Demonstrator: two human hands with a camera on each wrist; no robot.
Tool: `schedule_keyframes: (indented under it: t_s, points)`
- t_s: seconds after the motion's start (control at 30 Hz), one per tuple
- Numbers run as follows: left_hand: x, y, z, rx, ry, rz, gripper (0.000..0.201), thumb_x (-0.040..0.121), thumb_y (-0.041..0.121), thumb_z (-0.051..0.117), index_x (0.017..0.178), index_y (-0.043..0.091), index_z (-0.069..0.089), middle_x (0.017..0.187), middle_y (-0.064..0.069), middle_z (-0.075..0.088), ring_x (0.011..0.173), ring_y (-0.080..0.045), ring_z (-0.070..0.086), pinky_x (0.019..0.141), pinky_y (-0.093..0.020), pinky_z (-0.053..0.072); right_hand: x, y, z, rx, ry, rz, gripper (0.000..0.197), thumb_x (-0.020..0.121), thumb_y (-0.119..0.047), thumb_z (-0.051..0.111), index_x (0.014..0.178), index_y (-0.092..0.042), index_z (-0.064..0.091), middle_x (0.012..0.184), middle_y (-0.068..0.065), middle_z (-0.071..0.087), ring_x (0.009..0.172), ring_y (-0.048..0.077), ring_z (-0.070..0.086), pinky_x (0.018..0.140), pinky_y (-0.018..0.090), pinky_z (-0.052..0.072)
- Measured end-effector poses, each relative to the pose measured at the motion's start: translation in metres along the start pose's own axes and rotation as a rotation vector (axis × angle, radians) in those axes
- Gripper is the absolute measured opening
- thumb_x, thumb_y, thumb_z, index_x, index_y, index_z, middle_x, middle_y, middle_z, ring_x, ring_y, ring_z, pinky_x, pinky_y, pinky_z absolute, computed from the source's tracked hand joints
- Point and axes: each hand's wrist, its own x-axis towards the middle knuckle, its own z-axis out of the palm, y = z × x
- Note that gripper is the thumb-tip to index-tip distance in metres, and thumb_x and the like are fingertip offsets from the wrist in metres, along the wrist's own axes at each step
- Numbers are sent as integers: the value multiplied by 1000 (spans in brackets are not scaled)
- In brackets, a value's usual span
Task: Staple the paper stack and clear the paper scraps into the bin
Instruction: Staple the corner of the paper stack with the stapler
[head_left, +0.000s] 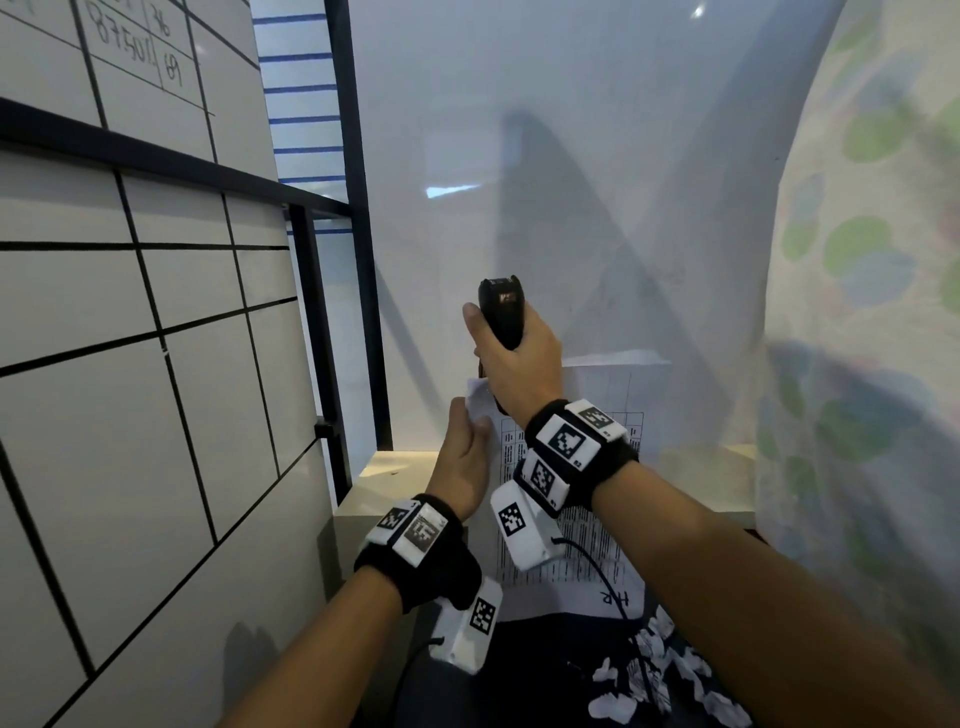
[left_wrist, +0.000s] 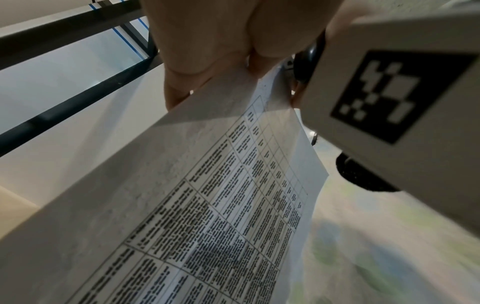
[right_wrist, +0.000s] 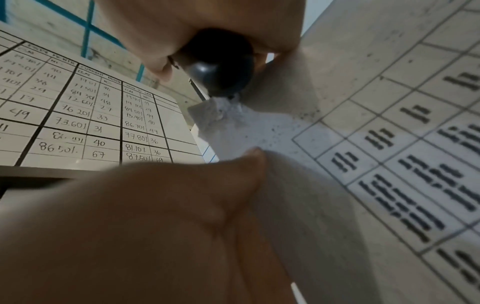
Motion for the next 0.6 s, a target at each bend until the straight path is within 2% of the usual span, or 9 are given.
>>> schedule_keyframes:
  t_s: [0.07,0.13,0.17,0.23,0.33,0.43,0.5,0.57,0.6]
  points:
    - [-2,5,0,3,-25,10,51,93,34,30,134,4,37,136,-16,50,128,-24,47,109,-41,38,-2,-1,2,-20,8,-12,24,82,-44,63,70,-26,51,65,-5,55,69,23,65,70,39,57]
    - [-3,5,-2,2,-31,24,54,94,33,30,135,-2,32,138,-20,47,132,-29,44,112,-47,35,-6,-1,3,-76,17,-81,26,83,-41,62,77,-17,54,62,-8,51,61,14,55,62,27,50]
    - [-3,3,-2,4,-25,36,47,95,32,31,129,0,36,129,-14,54,123,-25,51,107,-45,40,-7,0,3,-108,29,-125,28,84,-40,62,81,-13,55,61,-7,51,60,14,53,60,24,47]
    - [-4,1,-3,-2,-11,78,29,95,31,32,116,13,39,99,2,60,92,-11,58,86,-35,47,-8,2,1,-167,48,-186,31,84,-41,62,86,-10,56,61,-7,51,57,12,52,56,19,44]
    - [-5,0,-4,28,25,118,21,93,40,33,113,34,34,74,4,55,63,-7,54,65,-23,45,-6,6,-4,-218,45,-191,32,84,-42,61,87,-10,56,61,-9,51,56,8,51,55,17,42]
    - [-6,2,-3,52,54,126,18,100,23,34,116,31,31,67,11,48,53,9,51,57,-8,39,-3,9,-11,-252,54,-173,33,85,-43,60,87,-10,57,60,-9,50,57,12,51,57,23,46]
    - [-6,2,-3,61,54,118,23,101,17,34,119,30,28,66,9,42,51,9,48,58,-13,37,-1,9,-16,-244,62,-148,31,85,-42,60,85,-11,56,60,-11,49,56,8,49,56,19,43]
    - [-5,1,-2,55,57,118,23,97,28,33,119,30,27,66,6,39,50,6,43,59,-19,37,1,7,-16,-197,64,-99,27,85,-41,60,82,-15,54,61,-10,50,56,7,51,56,19,43]
    - [-4,1,-1,34,57,111,25,94,34,32,118,29,26,67,5,40,52,5,43,59,-21,38,1,5,-14,-159,61,-75,26,85,-42,60,81,-16,54,62,-6,53,59,12,55,58,24,47]
